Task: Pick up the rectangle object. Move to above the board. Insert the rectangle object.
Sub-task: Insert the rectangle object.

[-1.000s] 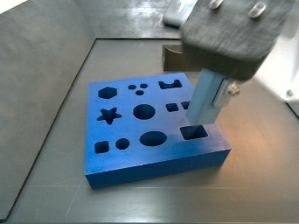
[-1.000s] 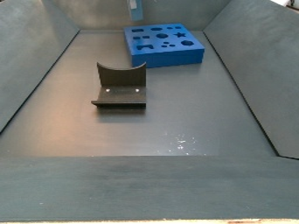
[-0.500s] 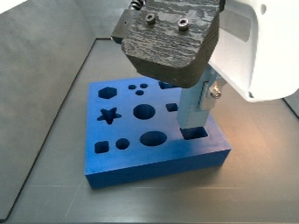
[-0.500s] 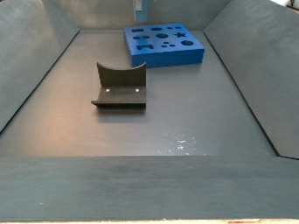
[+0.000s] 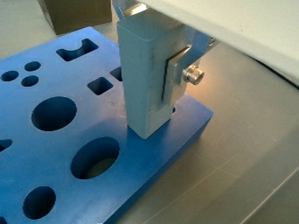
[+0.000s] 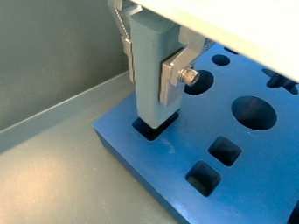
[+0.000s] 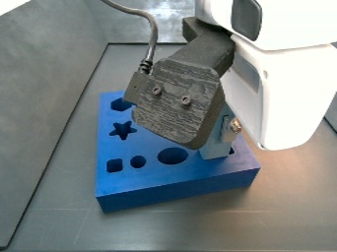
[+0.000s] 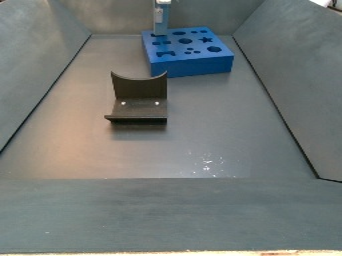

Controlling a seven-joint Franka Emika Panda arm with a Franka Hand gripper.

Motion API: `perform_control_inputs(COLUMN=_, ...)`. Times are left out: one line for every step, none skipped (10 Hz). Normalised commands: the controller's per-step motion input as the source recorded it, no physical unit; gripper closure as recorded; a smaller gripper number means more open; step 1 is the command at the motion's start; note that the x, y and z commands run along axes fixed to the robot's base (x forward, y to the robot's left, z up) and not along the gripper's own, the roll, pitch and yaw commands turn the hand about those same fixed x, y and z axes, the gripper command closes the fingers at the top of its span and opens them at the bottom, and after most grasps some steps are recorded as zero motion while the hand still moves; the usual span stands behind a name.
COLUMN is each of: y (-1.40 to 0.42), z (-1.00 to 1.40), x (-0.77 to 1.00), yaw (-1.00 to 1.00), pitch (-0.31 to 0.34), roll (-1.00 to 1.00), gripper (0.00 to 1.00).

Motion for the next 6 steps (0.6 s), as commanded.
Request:
perform_control_inputs(y=0.1, z=0.0, x=0.01, yaw=0.0, pitch=0.0, roll=-0.13, gripper=1.0)
perform_control_inputs(y=0.35, z=0.02, x=0.34, yaw=0.0, pitch=0.169, roll=-0.45, gripper=1.0)
perform_control_inputs(y=0.17, z=0.0, x=0.25, yaw=0.0, pitch=0.109, roll=-0.29, gripper=1.0)
perform_control_inputs(y=0.0, z=-0.02, x=0.01, yaw=0.0, pitch=0.0, roll=0.03, gripper=1.0)
perform_control_inputs(y=-0.04, z=-0.04, x=0.0, yaw=0.0, pitch=-0.043, roll=0.09, gripper=1.0)
perform_control_inputs(y=-0.17, z=-0.17, x=-0.16, yaw=0.0, pitch=-0.154, roll=0.3, gripper=1.0)
